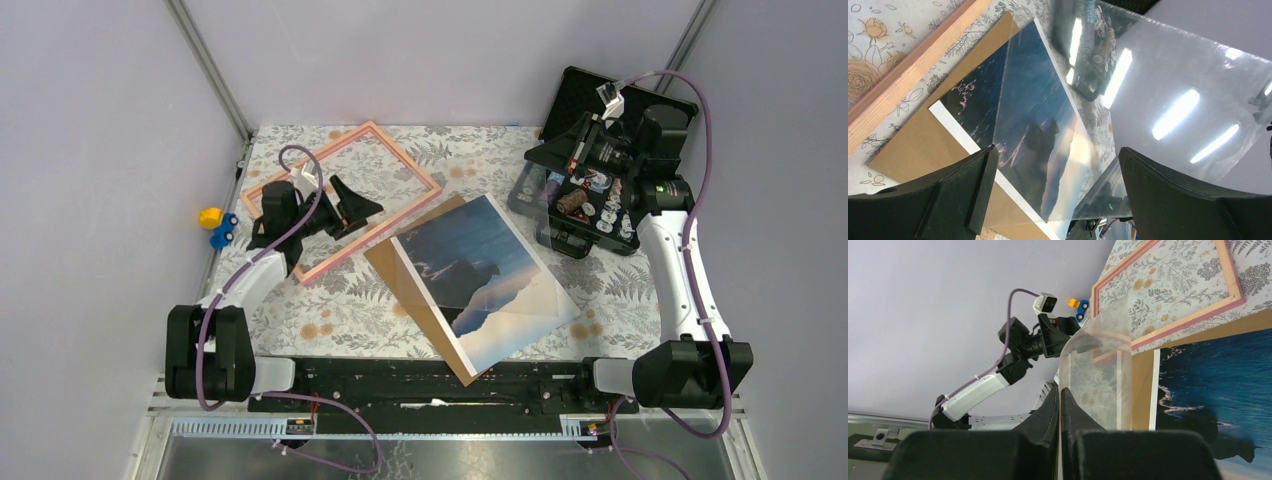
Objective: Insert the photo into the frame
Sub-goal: Pick up the photo frame item at the center of the board.
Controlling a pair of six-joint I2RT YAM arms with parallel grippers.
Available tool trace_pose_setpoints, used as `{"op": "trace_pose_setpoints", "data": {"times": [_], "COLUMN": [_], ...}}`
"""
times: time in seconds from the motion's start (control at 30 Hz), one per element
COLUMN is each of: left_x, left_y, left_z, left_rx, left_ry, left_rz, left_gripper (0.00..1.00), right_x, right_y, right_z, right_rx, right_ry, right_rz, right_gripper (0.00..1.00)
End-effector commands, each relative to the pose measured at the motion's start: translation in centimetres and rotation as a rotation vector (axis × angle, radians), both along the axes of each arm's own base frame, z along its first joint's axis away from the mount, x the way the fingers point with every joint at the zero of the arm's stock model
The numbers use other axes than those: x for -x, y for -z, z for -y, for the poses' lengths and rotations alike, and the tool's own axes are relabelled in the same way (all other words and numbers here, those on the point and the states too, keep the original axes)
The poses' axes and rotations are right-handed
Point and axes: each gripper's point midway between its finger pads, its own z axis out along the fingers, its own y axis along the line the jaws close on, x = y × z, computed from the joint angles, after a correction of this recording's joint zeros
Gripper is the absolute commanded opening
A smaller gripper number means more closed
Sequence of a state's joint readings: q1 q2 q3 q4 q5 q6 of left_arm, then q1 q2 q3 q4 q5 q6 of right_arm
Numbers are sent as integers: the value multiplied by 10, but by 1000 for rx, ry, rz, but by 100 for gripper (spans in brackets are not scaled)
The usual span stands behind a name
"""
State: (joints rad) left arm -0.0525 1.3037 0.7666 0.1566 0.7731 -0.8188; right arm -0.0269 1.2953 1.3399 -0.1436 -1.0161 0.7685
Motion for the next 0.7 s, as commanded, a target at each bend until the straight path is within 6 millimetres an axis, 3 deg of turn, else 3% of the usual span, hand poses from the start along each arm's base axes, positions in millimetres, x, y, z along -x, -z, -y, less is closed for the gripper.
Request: {"op": "trace_pose_setpoints", "data": {"times": [0.0, 0.3, 0.43, 0.67], "left_x": [-5, -23, -31, -26], "left_y": [-27, 6, 15, 28], "left_z": [3, -2, 8, 36], "left_rx": [90, 206, 217, 327], "left_ry": [42, -89, -85, 6], "left_rz": [240, 255, 239, 230], "left_gripper": [99, 99, 99, 99], "right_x": [10, 12, 11, 10], "right_y": [-19, -14, -14, -12], "right_z": [-5, -6, -6, -6], "right_rx": [-22, -18, -17, -17], "right_ry": [-50, -62, -60, -60], "right_rz": [69, 58, 62, 55], "right_gripper": [0, 0, 0, 0]}}
